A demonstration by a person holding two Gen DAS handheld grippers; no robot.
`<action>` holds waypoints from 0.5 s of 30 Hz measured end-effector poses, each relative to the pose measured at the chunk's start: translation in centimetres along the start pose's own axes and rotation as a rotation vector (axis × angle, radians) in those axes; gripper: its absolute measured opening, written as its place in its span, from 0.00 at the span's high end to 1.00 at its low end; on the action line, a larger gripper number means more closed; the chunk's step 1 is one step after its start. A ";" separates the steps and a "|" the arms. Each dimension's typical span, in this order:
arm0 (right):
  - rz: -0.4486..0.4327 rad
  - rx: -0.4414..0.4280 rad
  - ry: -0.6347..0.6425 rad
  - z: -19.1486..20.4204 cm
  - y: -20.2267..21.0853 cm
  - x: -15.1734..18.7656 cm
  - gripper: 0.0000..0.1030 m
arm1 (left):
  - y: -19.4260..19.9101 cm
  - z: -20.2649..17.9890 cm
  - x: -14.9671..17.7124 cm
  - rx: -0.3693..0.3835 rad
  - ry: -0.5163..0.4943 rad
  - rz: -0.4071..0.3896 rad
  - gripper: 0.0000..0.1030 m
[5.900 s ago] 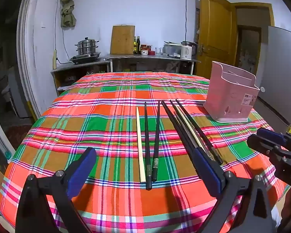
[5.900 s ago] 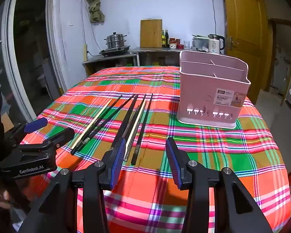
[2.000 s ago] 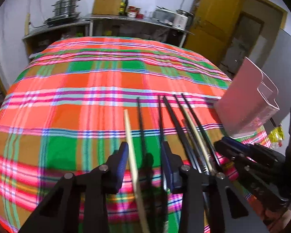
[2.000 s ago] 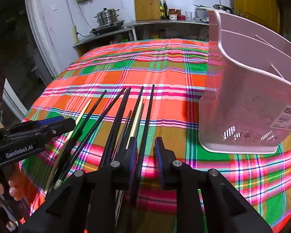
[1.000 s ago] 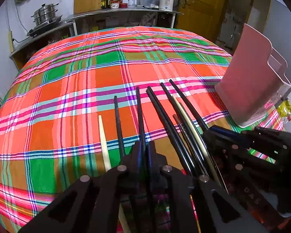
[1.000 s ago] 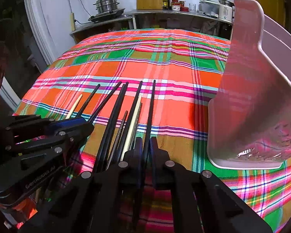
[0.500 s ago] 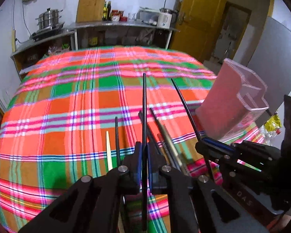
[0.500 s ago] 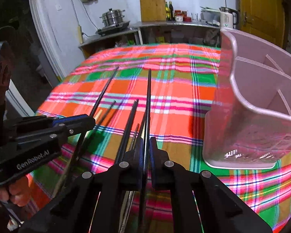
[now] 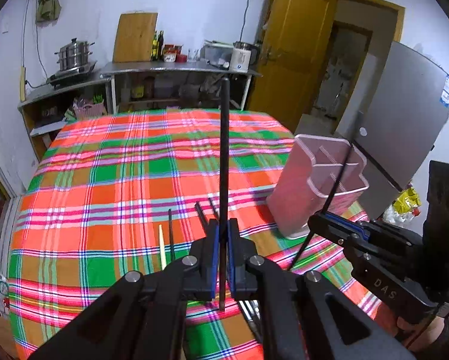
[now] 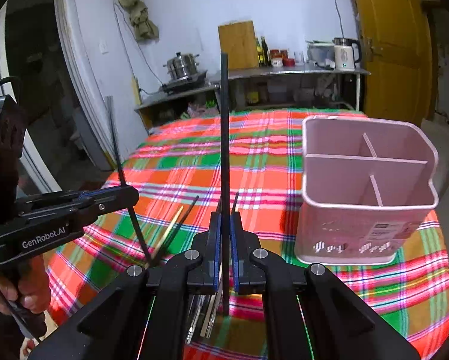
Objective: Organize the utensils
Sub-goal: 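Lift the held chopsticks upright with both tools and carry them over the pink holder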
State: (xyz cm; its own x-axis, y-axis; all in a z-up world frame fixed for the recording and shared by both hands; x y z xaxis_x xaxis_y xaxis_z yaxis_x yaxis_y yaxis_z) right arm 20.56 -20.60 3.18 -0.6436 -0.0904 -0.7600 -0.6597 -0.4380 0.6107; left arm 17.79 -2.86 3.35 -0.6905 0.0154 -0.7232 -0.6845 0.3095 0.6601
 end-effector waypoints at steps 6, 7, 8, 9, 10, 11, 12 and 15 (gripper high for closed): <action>-0.054 0.000 -0.014 -0.6 2.6 -1.2 0.94 | 2.3 -2.6 -1.9 0.047 -0.021 -0.040 0.94; -0.064 -0.002 -0.020 -0.8 3.0 -1.5 0.94 | 2.5 -3.0 -2.3 0.056 -0.025 -0.046 0.94; -0.073 -0.002 -0.025 -1.0 3.4 -1.9 0.94 | 2.6 -3.4 -2.7 0.062 -0.028 -0.051 0.94; -0.084 0.001 -0.029 -1.3 3.8 -2.3 0.94 | 2.7 -3.9 -3.2 0.069 -0.032 -0.056 0.94; -0.096 0.004 -0.032 -1.6 4.4 -2.7 0.94 | 2.7 -4.3 -3.7 0.075 -0.036 -0.061 0.94; -0.109 0.007 -0.036 -2.0 4.9 -3.1 0.94 | 2.8 -4.7 -4.2 0.085 -0.039 -0.067 0.94; -0.122 0.010 -0.040 -2.2 5.5 -3.4 0.94 | 2.8 -5.3 -4.8 0.098 -0.041 -0.073 0.94; -0.160 0.025 -0.054 -3.4 6.9 -4.8 0.94 | 2.4 -6.8 -6.4 0.131 -0.048 -0.090 0.94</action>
State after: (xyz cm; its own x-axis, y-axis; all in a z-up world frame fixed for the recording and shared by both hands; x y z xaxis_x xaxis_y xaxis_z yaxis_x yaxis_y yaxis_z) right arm 20.39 -26.20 10.30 -0.5491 0.0267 -0.8353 -0.7644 -0.4202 0.4890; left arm 18.94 -8.67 10.97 -0.6140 0.0264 -0.7889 -0.7041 0.4333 0.5626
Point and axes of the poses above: each gripper's, at about its wrist camera, not at the fingertips, and y roughly against the way its jaws point, z to its left, x to its underside, the point moved 9 cm from there along -y, roughly the way its jaws point, and after that the axes turned 1 degree about x, right-handed, at the moved point
